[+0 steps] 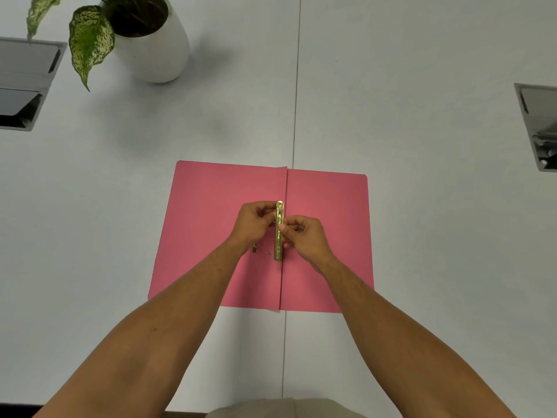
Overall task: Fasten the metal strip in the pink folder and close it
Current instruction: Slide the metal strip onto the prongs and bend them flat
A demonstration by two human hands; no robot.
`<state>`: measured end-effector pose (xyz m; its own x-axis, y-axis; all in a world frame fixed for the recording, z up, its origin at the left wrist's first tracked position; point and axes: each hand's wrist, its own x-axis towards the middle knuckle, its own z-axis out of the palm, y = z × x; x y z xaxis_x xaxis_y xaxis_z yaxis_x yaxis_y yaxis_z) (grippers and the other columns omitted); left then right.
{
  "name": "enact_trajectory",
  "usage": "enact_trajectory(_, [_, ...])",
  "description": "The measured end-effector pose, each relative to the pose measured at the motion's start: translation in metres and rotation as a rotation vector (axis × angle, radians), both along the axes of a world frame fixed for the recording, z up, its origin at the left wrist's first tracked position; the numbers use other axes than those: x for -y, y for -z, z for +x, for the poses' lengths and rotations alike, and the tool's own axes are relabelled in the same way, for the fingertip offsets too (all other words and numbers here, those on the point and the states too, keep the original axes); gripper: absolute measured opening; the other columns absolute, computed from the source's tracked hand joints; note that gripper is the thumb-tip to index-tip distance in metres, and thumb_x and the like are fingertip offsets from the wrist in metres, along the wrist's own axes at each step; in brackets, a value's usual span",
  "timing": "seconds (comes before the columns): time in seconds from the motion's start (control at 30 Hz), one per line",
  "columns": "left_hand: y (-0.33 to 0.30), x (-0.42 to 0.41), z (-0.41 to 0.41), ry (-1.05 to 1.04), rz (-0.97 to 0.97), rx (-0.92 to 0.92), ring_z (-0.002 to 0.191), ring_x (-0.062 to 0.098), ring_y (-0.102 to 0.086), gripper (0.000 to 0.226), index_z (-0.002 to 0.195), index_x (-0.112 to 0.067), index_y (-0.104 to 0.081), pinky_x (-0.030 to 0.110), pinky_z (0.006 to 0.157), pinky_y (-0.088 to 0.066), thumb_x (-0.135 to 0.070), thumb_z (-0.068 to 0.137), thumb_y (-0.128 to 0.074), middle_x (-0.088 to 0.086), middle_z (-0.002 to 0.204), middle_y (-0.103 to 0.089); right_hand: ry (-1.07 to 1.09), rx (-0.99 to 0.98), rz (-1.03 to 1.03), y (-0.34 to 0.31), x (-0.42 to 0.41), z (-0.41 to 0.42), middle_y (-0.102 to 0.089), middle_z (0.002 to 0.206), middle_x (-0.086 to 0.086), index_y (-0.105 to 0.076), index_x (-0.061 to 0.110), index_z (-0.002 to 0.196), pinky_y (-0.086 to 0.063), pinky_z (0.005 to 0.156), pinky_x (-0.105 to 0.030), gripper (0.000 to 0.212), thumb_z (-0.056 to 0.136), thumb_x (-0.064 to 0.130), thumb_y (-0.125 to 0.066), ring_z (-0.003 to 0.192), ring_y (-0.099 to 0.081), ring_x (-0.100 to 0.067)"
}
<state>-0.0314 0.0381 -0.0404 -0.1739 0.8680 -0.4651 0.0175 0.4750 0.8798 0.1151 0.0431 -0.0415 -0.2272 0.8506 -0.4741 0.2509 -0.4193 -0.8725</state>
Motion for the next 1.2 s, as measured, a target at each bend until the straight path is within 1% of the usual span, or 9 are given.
enact_trajectory(0.17, [0.0045,0.0026,0.0007,0.056,-0.036,0.0,0.087,0.023,-0.066,0.024,0.111,0.001,-0.069,0.037,0.088,-0.055,0.002,0.091,-0.056,0.018,0.099,-0.072,0.01,0.0,-0.011,0.0037,-0.0009,0.0018,-0.071,0.085,-0.018,-0.07,0.003,0.099,-0.059,0.066,-0.037,0.013,0.087,0.007,-0.067,0.069,-0.067,-0.025])
enact_trajectory(0.3, [0.004,0.0033,0.0014,0.094,-0.026,0.012,0.082,0.011,-0.067,0.025,0.113,-0.001,-0.068,0.016,0.077,-0.054,0.001,0.092,-0.055,0.013,0.102,-0.072,0.022,-0.006,-0.02,0.0037,-0.0019,0.003,-0.072,0.083,-0.014,-0.071,0.006,0.096,-0.059,0.062,-0.033,0.01,0.087,0.007,-0.067,0.066,-0.067,-0.021])
enact_trajectory(0.37, [0.0044,0.0036,0.0012,0.1,-0.035,0.032,0.081,0.007,-0.067,0.025,0.113,-0.001,-0.069,0.012,0.073,-0.053,0.0,0.093,-0.055,0.01,0.101,-0.072,0.026,-0.012,-0.024,0.0037,-0.0026,0.0029,-0.072,0.082,-0.014,-0.071,0.008,0.095,-0.058,0.061,-0.032,0.009,0.087,0.007,-0.068,0.065,-0.067,-0.019])
enact_trajectory(0.47, [0.0059,0.0043,0.0015,0.087,-0.043,0.06,0.081,0.007,-0.067,0.024,0.111,-0.001,-0.07,0.013,0.076,-0.053,0.0,0.092,-0.055,0.011,0.102,-0.073,0.025,-0.013,-0.03,0.0048,-0.0029,0.0031,-0.073,0.084,-0.015,-0.071,0.007,0.096,-0.059,0.062,-0.033,0.01,0.087,0.007,-0.068,0.067,-0.068,-0.02])
enact_trajectory(0.57, [0.0064,0.0043,0.0019,0.068,-0.063,0.107,0.091,0.017,-0.068,0.025,0.111,-0.001,-0.07,0.027,0.089,-0.054,0.0,0.091,-0.054,0.016,0.105,-0.073,0.034,-0.02,-0.049,0.0066,-0.0026,0.0035,-0.073,0.086,-0.016,-0.072,0.005,0.097,-0.058,0.061,-0.032,0.012,0.086,0.008,-0.068,0.067,-0.067,-0.02])
enact_trajectory(0.63, [0.0062,0.0035,0.0019,0.047,-0.092,0.15,0.093,0.022,-0.068,0.026,0.108,-0.001,-0.071,0.033,0.092,-0.054,0.001,0.09,-0.052,0.016,0.102,-0.073,0.042,-0.025,-0.064,0.0075,-0.0025,0.0031,-0.073,0.084,-0.014,-0.072,0.005,0.096,-0.058,0.061,-0.032,0.011,0.086,0.008,-0.069,0.066,-0.067,-0.02])
enact_trajectory(0.8, [0.0058,0.0025,0.0019,-0.013,-0.129,0.224,0.086,0.02,-0.069,0.025,0.105,0.001,-0.071,0.024,0.079,-0.055,-0.003,0.09,-0.05,0.011,0.091,-0.073,0.055,-0.044,-0.085,0.0089,-0.0024,0.0015,-0.072,0.081,-0.012,-0.072,0.006,0.095,-0.059,0.061,-0.032,0.01,0.086,0.007,-0.069,0.065,-0.067,-0.018])
enact_trajectory(1.07, [0.0071,0.0041,0.001,-0.002,-0.093,0.238,0.085,0.018,-0.07,0.018,0.096,-0.007,-0.073,0.029,0.085,-0.056,-0.006,0.091,-0.056,0.008,0.089,-0.074,0.063,-0.061,-0.095,0.0088,-0.0037,0.0043,-0.071,0.082,-0.015,-0.071,0.001,0.098,-0.059,0.063,-0.034,0.014,0.086,0.007,-0.068,0.066,-0.067,-0.021])
enact_trajectory(1.2, [0.0076,0.0041,0.0,0.009,-0.095,0.23,0.089,0.019,-0.071,0.019,0.1,-0.005,-0.073,0.029,0.085,-0.057,-0.007,0.091,-0.056,0.01,0.093,-0.075,0.052,-0.059,-0.096,0.0088,-0.0042,0.0048,-0.072,0.086,-0.017,-0.071,0.002,0.099,-0.059,0.065,-0.034,0.014,0.086,0.008,-0.068,0.068,-0.068,-0.021])
